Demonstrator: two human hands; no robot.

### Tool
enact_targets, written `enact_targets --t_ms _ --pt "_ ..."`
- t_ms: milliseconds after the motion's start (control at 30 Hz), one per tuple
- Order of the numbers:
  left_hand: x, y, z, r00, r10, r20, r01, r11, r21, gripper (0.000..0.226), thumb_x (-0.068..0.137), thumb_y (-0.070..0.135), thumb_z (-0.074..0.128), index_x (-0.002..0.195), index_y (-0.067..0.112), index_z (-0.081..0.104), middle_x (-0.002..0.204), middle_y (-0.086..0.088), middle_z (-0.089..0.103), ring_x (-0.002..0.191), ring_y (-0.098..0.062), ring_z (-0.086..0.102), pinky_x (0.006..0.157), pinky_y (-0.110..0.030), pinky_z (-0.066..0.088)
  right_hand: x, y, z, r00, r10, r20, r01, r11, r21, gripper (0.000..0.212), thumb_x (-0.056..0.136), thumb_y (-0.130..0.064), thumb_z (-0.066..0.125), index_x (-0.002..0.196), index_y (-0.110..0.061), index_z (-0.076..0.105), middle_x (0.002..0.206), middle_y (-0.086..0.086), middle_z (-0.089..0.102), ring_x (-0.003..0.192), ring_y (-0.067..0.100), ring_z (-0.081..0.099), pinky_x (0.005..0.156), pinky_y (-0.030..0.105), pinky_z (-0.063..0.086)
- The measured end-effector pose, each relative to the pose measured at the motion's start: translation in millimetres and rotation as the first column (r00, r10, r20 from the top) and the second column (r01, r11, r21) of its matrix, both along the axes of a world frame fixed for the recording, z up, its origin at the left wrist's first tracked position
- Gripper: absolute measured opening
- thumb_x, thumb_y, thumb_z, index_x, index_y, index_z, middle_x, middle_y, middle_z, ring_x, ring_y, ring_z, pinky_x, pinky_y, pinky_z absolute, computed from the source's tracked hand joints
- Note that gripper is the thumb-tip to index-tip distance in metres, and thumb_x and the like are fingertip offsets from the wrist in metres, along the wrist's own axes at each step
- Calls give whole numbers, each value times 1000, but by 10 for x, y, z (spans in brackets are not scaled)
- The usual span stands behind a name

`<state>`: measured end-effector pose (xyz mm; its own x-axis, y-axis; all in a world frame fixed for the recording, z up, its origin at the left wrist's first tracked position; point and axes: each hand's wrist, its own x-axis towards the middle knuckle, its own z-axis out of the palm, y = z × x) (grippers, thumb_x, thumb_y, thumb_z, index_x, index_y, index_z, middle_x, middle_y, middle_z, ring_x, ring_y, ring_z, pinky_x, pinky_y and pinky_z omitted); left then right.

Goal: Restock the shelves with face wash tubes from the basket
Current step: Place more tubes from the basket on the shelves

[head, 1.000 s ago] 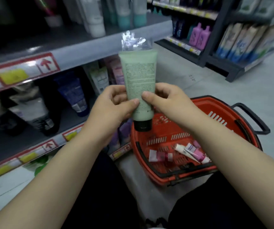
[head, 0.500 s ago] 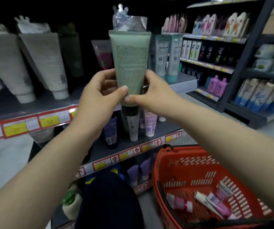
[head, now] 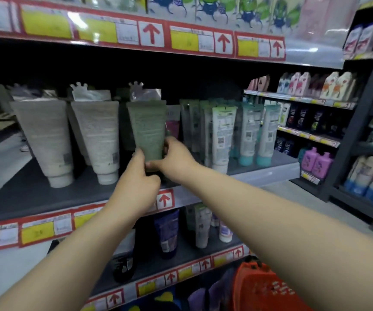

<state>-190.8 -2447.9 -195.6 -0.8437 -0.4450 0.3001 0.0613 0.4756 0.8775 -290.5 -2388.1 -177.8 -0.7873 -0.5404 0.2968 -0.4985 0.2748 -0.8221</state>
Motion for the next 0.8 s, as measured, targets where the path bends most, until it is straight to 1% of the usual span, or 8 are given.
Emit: enact_targets --t_ms 100,200,267,333,400,500,633,800 --pt "-27 -93 -9 986 64 151 -50 994 -94 89 70 13 43 151 28 11 152 -6 30 132 -26 42 107 -42 40 -57 -177 -41 999 26 -22 -25 998 56 57 77 -18 76 124 -4 47 123 12 60 114 25 58 96 37 49" --pt "-38 -116 26 976 104 190 -82 989 -120 87 76 11 46 151 28 7 154 -7 27 128 -24 45 101 -34 44 -64 -245 -13 999 13 -41 -9 994 107 52 79 -22 75 121 -4 49 121 12 61 112 25 59 93 35 49" --pt "-13 -108 26 975 112 192 -87 987 -133 73 81 5 46 148 22 22 142 -4 44 107 -18 56 77 -20 47 -31 -220 7 999 16 -43 -8 985 174 50 81 -24 73 120 -3 50 119 12 62 110 26 59 89 34 50" --pt "59 -68 39 977 121 177 -84 975 -204 44 83 2 45 126 15 47 117 -5 57 94 -19 56 62 -13 39 48 -113 32 996 15 -90 6 972 234 50 83 -25 70 121 -1 47 120 13 59 110 27 58 84 31 48" --pt "143 -15 38 980 122 157 -70 952 -299 40 85 3 47 122 14 51 125 -6 57 108 -19 54 74 -13 37 156 87 47 977 11 -212 45 966 255 56 86 -23 65 131 -1 40 129 16 52 118 28 51 89 30 43" --pt "241 102 29 982 95 161 -12 891 -455 66 85 3 48 147 15 31 152 -2 33 139 -13 31 105 -15 22 329 508 -1 901 82 -426 76 937 342 65 89 -20 58 144 -4 28 144 15 39 133 28 37 107 31 32" --pt "252 393 -53 980 -43 195 150 804 -576 70 85 3 49 150 15 23 157 2 21 143 -7 19 104 -5 8 468 1113 -225 847 201 -492 97 851 516 71 90 -23 55 149 -8 18 154 9 24 143 21 21 114 28 20" --pt "138 866 -300 934 -173 311 336 718 -610 72 89 15 50 151 18 13 159 3 12 145 -6 13 111 -13 7 504 1766 -521 852 151 -502 202 788 581 73 87 -25 57 147 -3 22 152 13 28 141 23 25 115 30 20"
